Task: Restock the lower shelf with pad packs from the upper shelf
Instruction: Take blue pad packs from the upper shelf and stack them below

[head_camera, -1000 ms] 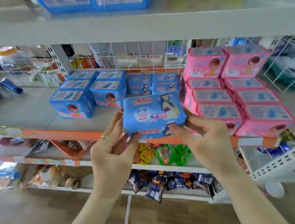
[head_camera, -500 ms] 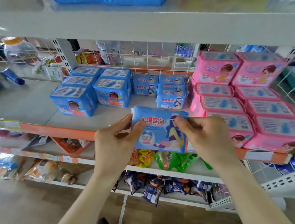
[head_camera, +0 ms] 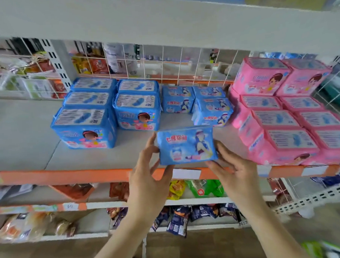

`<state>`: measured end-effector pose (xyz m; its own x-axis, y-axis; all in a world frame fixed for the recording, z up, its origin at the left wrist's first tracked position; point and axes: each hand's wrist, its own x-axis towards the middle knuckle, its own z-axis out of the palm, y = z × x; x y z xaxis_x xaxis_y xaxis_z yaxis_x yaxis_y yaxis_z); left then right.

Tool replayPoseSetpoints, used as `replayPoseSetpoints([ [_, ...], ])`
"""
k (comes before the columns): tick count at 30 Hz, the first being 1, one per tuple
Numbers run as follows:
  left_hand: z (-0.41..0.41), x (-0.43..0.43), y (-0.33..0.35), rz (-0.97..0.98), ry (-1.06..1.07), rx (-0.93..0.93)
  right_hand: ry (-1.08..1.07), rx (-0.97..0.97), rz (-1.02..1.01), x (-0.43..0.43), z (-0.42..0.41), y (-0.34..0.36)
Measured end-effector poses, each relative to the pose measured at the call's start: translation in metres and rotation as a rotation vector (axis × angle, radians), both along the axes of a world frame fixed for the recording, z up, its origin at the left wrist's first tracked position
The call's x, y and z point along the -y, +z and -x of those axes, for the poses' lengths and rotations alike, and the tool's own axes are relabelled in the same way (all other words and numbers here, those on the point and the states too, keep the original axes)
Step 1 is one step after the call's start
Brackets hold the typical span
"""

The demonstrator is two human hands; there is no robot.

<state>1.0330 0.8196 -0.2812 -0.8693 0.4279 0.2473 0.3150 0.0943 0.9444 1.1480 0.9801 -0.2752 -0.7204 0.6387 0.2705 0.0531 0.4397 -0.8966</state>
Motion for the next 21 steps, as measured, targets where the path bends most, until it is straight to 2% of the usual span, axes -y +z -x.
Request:
replayPoseSetpoints([
  [6,0.028,0.006,-0.031,-0.017,-0.037,0.035,-0.119,0.026,-0.044,0.02,0.019,-0.017],
  [8,0.036,0.001,-0.031,-0.009,-0.066,0.059,-0.143,0.032,0.004,0.016,0.028,-0.023],
  [13,0.053,-0.027,-0.035,0.138,-0.128,0.128,-0.169,0.125,0.027,-0.012,0.054,-0.031],
  [18,0.082,-0.07,-0.046,0.294,-0.049,0.007,-0.125,0.166,-0.069,-0.055,0.088,-0.056],
  [21,0.09,-0.085,-0.048,0.321,0.0,-0.015,-0.097,0.142,-0.13,-0.075,0.101,-0.064],
])
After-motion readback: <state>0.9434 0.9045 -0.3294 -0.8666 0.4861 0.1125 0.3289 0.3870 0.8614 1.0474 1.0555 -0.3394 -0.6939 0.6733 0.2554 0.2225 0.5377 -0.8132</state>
